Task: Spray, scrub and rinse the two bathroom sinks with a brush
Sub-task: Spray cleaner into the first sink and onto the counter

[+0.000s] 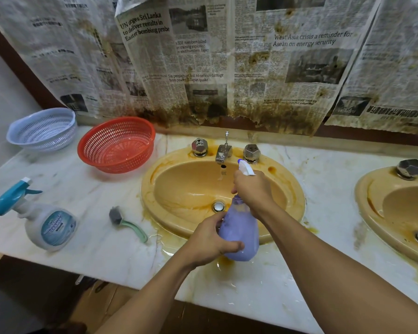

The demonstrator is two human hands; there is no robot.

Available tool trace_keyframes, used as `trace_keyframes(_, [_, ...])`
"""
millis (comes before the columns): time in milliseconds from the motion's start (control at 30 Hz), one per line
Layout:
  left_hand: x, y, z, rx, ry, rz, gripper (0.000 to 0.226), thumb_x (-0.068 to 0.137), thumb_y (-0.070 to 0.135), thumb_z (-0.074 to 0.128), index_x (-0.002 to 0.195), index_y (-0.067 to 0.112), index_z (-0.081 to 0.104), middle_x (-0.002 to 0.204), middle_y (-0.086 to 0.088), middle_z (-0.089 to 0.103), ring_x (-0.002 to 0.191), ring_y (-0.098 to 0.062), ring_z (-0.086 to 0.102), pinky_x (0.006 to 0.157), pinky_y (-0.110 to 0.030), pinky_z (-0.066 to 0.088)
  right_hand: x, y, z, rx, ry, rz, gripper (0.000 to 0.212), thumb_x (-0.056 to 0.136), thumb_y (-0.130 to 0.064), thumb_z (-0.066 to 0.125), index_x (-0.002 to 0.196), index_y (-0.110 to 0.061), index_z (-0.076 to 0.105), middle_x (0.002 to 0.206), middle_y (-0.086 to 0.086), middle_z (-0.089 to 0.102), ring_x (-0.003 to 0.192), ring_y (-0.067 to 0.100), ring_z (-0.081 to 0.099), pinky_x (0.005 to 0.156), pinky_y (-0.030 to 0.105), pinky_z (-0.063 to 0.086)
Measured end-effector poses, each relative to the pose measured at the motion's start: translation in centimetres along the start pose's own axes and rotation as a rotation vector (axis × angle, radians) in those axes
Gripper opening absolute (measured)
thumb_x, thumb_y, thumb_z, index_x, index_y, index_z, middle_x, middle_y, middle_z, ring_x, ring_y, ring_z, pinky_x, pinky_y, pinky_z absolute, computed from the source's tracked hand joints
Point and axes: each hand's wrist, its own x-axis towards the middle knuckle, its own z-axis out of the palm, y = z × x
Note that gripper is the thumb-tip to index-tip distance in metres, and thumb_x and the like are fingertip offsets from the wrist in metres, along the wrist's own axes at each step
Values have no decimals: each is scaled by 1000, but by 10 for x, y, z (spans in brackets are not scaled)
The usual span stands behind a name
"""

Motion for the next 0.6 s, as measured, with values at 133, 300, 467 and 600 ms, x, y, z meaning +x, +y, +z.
trace_keyframes(133, [-1, 1, -8, -3, -9, 6, 59, 68, 23, 85, 123, 27, 65, 111, 3, 74, 105, -21, 70, 89, -43, 58, -1, -6, 3, 9, -57, 10, 39, 95, -36, 61, 98, 1, 71, 93, 13, 74, 59, 18, 52, 35, 16, 37])
trace_keyframes(300, [-6, -3, -18, 16, 1, 12, 48, 70, 21, 86, 112, 29, 66, 99, 8, 73, 93, -16, 69, 80, -39, 56, -2, -10, 17, 75, -18, 60, 23, 86, -24, 54, 86, -6, 69, 68, 15, 71, 49, 26, 50, 52, 30, 48])
trace_keyframes(467, [-17, -11, -37, 0, 45, 10, 52, 69, 27, 86, 117, 29, 65, 104, 6, 73, 99, -18, 69, 82, -37, 57, -10, -19, 41, 9, -100, 23, 32, 92, -31, 58, 87, -1, 70, 78, 16, 75, 57, 23, 56, 60, 39, 55])
trace_keyframes(600, [-21, -16, -57, 4, 64, 9, 50, 71, 22, 85, 117, 29, 65, 104, 5, 73, 99, -18, 70, 84, -40, 58, -14, -27, 57, -30, -115, -16, 29, 94, -29, 58, 90, -3, 70, 95, 15, 76, 53, 15, 53, 48, 22, 42])
